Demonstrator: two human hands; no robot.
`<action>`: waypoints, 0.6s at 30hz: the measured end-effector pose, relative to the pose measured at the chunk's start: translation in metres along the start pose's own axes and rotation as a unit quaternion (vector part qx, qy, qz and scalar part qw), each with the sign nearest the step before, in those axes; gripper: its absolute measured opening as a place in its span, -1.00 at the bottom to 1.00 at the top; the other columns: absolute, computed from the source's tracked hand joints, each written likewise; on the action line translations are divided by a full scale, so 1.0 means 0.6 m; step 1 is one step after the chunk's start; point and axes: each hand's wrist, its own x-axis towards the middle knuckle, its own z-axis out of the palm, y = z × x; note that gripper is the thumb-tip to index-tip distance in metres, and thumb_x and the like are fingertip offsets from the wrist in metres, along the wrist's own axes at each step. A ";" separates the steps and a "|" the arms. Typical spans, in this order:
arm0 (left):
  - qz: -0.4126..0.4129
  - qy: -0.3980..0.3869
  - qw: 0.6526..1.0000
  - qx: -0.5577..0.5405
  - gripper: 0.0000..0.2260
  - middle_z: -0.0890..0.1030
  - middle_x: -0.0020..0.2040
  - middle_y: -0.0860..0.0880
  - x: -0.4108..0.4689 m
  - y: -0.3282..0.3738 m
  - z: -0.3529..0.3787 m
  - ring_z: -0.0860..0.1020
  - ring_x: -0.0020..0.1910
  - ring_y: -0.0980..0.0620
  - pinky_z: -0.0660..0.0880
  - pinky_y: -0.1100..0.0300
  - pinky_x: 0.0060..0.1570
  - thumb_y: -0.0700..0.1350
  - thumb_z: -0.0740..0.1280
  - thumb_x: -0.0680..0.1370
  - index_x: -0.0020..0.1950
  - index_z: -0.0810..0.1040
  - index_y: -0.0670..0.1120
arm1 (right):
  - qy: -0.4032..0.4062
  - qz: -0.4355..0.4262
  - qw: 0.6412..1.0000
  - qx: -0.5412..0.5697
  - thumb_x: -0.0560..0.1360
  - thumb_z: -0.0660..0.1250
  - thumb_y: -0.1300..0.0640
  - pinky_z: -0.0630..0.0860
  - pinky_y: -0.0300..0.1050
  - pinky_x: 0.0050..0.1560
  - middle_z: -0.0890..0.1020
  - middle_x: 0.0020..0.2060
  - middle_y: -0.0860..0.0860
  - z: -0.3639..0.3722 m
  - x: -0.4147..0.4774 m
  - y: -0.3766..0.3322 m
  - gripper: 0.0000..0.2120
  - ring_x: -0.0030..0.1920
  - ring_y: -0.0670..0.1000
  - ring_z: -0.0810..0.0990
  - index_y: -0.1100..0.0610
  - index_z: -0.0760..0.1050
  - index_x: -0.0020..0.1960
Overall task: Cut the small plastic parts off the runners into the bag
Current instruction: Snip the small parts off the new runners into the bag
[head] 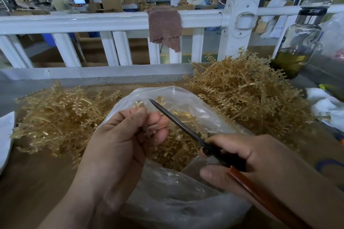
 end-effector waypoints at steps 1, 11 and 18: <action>0.002 -0.001 1.000 -0.006 -0.82 0.69 -0.19 -0.17 0.000 0.000 0.001 0.70 -0.25 -0.06 0.61 0.17 -0.32 -0.15 0.34 0.53 -0.18 0.68 -0.18 | 0.000 0.002 1.000 -0.009 0.30 0.20 -0.51 0.54 -0.29 -0.07 0.66 -0.16 -0.27 0.001 0.001 0.004 -0.47 -0.20 -0.29 0.63 -0.23 0.54 0.09; -0.004 0.000 0.999 -0.042 -0.78 0.67 -0.06 -0.28 -0.010 -0.006 0.016 0.71 -0.05 -0.21 0.63 0.12 -0.25 -0.05 0.36 0.45 -0.09 0.57 -0.21 | 0.021 0.005 0.996 -0.085 0.31 0.16 -0.44 0.43 -0.36 -0.27 0.61 -0.28 -0.23 0.011 0.008 0.012 -0.53 -0.28 -0.23 0.57 -0.19 0.51 0.04; -0.013 -0.004 1.000 -0.026 -0.88 0.54 -0.28 -0.04 -0.012 -0.003 0.009 0.52 -0.35 0.02 0.57 0.18 -0.35 -0.07 0.37 0.44 -0.09 0.59 -0.09 | 0.023 0.012 0.996 -0.085 0.30 0.14 -0.45 0.43 -0.34 -0.26 0.60 -0.29 -0.25 0.008 0.009 0.013 -0.52 -0.29 -0.23 0.57 -0.20 0.50 0.05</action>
